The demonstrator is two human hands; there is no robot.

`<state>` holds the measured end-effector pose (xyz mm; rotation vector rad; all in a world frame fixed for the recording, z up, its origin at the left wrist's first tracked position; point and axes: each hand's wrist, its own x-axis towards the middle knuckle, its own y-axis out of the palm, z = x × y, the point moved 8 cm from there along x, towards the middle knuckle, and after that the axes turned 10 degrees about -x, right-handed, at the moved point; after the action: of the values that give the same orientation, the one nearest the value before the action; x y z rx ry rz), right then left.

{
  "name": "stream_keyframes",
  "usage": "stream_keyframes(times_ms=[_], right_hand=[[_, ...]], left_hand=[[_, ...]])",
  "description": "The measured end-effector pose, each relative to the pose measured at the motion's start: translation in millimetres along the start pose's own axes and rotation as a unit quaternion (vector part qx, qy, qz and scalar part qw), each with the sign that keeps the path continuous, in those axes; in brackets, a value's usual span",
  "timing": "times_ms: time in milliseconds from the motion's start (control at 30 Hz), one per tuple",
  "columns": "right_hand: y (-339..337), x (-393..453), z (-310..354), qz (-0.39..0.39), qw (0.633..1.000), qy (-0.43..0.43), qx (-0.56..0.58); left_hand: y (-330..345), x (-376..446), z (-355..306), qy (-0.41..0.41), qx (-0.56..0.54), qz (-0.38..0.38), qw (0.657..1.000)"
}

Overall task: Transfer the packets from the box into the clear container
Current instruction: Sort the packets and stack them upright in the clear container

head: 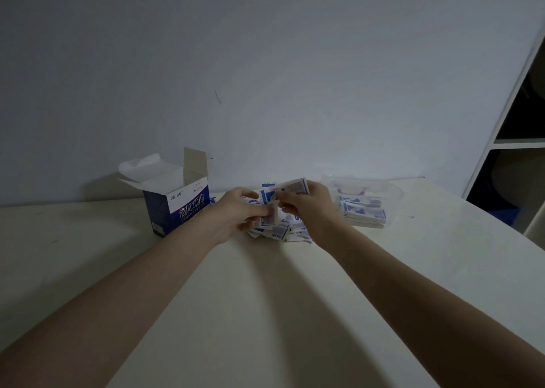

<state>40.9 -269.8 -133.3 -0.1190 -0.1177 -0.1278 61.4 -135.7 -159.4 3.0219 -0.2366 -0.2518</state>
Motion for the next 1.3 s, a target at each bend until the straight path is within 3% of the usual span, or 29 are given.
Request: stream_keyframes(times_ms=[133,300,500,600,700,767,933,1100,1200,1300], right_hand=[[-5,-2,0,-0.023,0.997,0.009,0.069],[-9,-1,2,-0.022,0.999,0.033,0.018],[-12,1,-6,-0.047,0.997,0.045,0.039],[0,1,-13,-0.008,0.997,0.067,-0.027],[11,-3,-16,0.058,0.994,0.085,-0.022],[4,-1,-13,0.048,0.995,0.076,-0.036],[-20,6,-9,-0.021,0.990,0.107,0.091],[-19,4,-2,0.048,0.993,0.074,0.084],[-17,5,3,0.086,0.995,0.041,0.036],[-3,1,14,0.181,0.980,-0.028,-0.076]], left_hand=[[2,-4,-5,0.011,0.021,0.015,1.000],[-1,-3,-5,0.022,0.024,-0.001,0.999],[4,-2,-3,0.024,0.010,0.010,1.000],[10,-4,-6,0.033,0.030,0.015,0.999],[10,-4,-7,0.038,0.039,0.025,0.998],[10,-3,-8,0.040,0.018,0.039,0.998],[2,-2,-18,0.086,-0.017,0.054,0.995],[4,-5,-26,0.163,0.059,0.069,0.982],[6,-3,-24,0.165,0.087,0.078,0.979],[12,-3,-19,0.141,0.066,0.108,0.982]])
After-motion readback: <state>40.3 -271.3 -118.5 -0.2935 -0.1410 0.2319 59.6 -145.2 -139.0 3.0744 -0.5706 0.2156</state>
